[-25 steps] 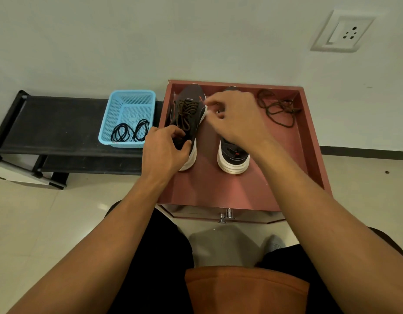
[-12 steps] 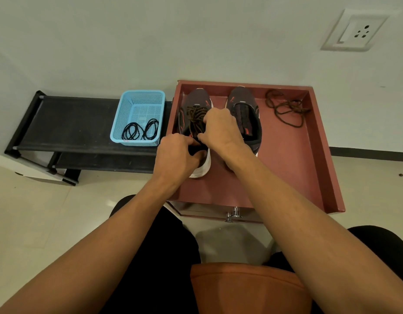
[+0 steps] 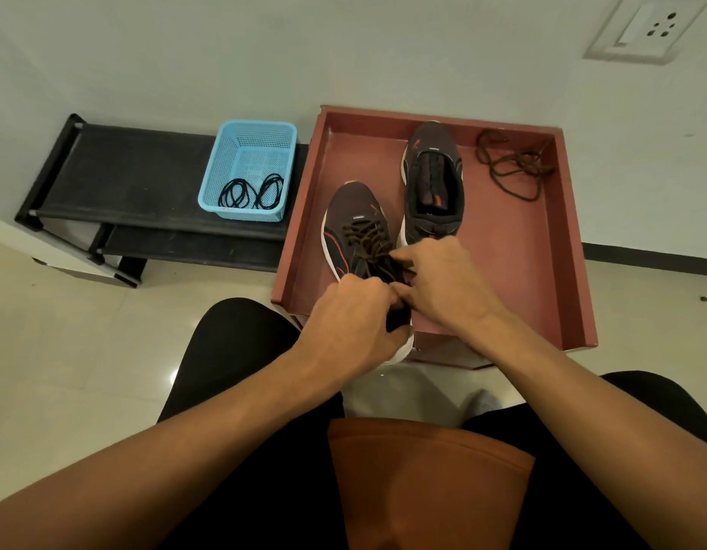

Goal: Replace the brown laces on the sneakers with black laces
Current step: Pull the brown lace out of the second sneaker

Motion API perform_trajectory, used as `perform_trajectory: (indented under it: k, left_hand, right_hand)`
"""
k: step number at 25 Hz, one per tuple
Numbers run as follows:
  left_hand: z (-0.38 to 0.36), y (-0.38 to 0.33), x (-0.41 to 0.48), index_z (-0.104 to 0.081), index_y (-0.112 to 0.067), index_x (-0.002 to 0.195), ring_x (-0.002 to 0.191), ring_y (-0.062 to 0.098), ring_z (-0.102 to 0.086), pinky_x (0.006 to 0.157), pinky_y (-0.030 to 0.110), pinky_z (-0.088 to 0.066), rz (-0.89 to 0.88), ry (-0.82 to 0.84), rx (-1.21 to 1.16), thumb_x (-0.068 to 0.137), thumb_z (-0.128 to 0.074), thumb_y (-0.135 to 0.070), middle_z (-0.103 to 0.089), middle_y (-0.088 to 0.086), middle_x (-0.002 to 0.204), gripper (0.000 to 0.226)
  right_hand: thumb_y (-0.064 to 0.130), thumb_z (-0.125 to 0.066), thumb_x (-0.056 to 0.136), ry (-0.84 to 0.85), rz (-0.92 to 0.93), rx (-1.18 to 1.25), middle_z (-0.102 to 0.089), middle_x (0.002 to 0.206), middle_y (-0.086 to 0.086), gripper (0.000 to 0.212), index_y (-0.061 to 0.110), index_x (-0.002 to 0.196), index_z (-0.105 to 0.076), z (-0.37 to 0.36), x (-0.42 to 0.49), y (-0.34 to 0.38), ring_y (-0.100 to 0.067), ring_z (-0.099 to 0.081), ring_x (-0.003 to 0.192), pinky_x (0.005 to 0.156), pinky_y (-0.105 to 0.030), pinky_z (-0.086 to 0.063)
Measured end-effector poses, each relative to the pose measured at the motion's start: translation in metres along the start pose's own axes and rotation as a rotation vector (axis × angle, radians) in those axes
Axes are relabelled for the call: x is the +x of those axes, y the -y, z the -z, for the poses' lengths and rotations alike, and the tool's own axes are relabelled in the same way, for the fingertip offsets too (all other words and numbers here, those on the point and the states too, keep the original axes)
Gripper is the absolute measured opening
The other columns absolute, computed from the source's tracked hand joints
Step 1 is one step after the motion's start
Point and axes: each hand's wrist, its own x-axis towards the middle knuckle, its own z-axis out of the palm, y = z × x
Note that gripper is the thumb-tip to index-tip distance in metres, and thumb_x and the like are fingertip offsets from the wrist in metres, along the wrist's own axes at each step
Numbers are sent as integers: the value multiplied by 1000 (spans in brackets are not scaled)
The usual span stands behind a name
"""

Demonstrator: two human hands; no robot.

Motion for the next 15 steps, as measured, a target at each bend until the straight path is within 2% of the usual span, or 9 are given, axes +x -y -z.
perform_trajectory:
  k: [2, 5, 9, 12, 15]
  left_hand:
    - [-2, -5, -9, -77, -32, 112, 87, 18, -70, 68, 26, -45, -24, 16, -7, 89, -68, -53, -76, -6, 89, 32]
    - [0, -7, -13, -77, -33, 112, 88, 17, -69, 68, 24, -42, -29, 27, -41, 89, -69, -57, -76, -7, 90, 34]
    - [10, 7, -8, -80, -35, 103, 79, 3, -70, 72, 25, -58, -64, 22, -168, 88, -68, -63, -78, -13, 85, 34]
    - [27, 33, 3, -82, -32, 100, 78, -5, -68, 76, 17, -56, -40, -67, -242, 91, -74, -49, -78, -16, 87, 20]
    - [32, 55, 10, -80, -30, 90, 70, -6, -67, 74, 20, -58, 56, -196, -260, 87, -82, -40, -73, -18, 77, 10]
  right_hand:
    - [33, -81, 86, 17, -27, 7, -67, 78, 1, 17, 26, 101, -76, -1, -13, -1, -24, -65, 76, 55, -23, -37]
    - [33, -80, 88, 23, -60, 32, -72, 83, -1, 26, 29, 114, -76, -2, -20, -1, -22, -67, 78, 64, -28, -49]
    - [39, -82, 88, 14, -60, 39, -76, 100, 0, 42, 31, 128, -73, 1, -17, -2, -19, -73, 91, 76, -28, -57]
    - [42, -84, 85, -62, -41, 140, -78, 96, 9, 39, 33, 122, -75, 10, -16, -6, -7, -74, 84, 82, -33, -63]
    - [42, -84, 85, -152, -3, 230, -77, 88, 16, 31, 31, 114, -78, 16, -13, -4, 3, -71, 78, 82, -21, -60]
